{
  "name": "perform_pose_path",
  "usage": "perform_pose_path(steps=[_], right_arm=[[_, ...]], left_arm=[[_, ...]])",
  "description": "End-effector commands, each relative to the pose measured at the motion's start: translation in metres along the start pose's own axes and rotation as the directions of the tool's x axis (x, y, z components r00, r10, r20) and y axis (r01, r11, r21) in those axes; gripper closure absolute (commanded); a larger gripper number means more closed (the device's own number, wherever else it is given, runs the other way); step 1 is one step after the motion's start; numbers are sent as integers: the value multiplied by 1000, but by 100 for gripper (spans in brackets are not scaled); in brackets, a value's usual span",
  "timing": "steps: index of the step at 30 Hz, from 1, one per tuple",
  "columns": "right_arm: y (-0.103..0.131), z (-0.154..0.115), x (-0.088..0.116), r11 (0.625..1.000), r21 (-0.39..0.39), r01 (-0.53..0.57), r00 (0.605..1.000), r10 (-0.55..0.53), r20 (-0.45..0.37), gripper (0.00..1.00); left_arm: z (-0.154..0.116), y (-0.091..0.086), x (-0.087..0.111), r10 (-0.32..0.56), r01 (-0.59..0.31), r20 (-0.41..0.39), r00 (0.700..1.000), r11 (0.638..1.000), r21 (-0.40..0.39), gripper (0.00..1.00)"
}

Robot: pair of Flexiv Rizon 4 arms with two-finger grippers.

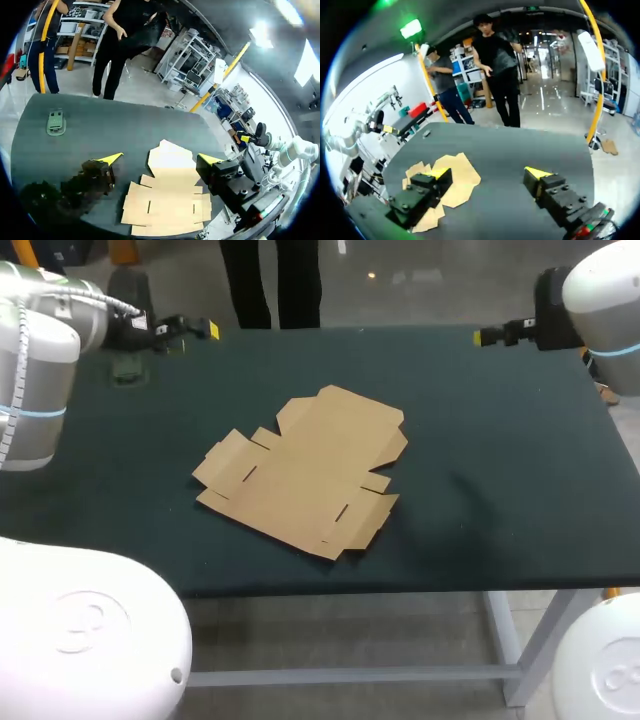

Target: Assemble the packaging by folding the flat box into shape, placing the metal phone stand inside, and closing the box properly

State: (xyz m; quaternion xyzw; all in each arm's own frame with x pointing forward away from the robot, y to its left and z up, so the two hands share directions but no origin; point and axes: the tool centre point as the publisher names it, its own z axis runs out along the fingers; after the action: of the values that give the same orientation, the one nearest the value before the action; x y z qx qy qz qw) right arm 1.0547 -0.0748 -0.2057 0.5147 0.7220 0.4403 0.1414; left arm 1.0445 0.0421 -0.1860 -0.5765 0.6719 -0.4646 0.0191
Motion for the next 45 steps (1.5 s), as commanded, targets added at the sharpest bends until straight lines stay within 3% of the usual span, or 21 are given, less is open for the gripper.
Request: perform_pose_path(steps=[1, 15, 18, 25, 33, 39, 45], right_arm=[[-3, -9, 0, 978, 209, 19, 1000, -23, 19, 0], [-3, -9, 0, 978, 209, 19, 1000, -23, 19, 0], [-4, -8, 0, 974, 224, -18, 1000, 12, 29, 0], [-24, -14, -1, 954, 275, -121, 992, 121, 15, 0], [-61, -16, 9, 905, 369, -212, 975, 220, 21, 0], [-85, -14, 16, 886, 370, -280, 956, 294, 20, 0], [-107, -11, 20, 854, 386, -350, 929, 369, 25, 0]], left_arm=[[-4, 3, -5, -9, 20, 56, 998, 982, -187, 0], [-4, 3, -5, -9, 20, 56, 998, 982, -187, 0], [0, 3, -2, 15, -2, 50, 999, 968, -251, 0], [-7, 22, -18, 28, -39, -34, 999, 926, -376, 0], [0, 57, -35, 33, -59, -61, 998, 865, -498, 0], [13, 80, -39, 54, -80, -63, 997, 823, -563, 0], [21, 98, -43, 25, -90, -114, 993, 782, -617, 0]])
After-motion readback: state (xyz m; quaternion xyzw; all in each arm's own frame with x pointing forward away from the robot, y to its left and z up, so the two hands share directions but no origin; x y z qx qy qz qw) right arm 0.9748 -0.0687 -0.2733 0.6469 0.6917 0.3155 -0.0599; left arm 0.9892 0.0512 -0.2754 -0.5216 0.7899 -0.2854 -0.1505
